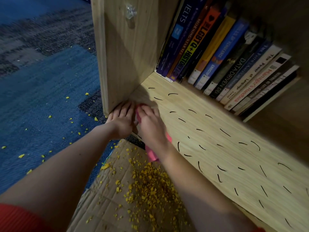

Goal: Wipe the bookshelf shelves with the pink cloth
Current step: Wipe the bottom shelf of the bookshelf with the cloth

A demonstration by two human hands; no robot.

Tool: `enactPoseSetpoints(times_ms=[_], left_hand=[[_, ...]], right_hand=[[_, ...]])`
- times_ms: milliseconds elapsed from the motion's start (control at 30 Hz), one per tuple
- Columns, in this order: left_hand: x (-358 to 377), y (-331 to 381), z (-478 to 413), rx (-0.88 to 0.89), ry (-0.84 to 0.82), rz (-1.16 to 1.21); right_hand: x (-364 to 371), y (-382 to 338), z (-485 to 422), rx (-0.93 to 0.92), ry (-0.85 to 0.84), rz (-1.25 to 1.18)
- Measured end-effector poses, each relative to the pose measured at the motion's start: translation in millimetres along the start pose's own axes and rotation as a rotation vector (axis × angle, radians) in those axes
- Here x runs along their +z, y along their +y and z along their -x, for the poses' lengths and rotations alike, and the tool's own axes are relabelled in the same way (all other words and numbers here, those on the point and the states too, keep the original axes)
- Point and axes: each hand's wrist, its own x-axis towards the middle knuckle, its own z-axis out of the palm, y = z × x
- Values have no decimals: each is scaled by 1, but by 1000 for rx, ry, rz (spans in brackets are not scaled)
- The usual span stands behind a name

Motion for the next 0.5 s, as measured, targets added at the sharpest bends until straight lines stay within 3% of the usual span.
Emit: enactPoseSetpoints(times_ms=[167,300,500], left_hand=[[0,-2,-2,3,-4,4],[-1,-1,0,6,9,-8],[-1,0,0,-7,18,3]], right_hand=[[-6,29,-10,182,17,57],[10,13,11,-24,-7,11],[3,10,16,49,-26,-10]])
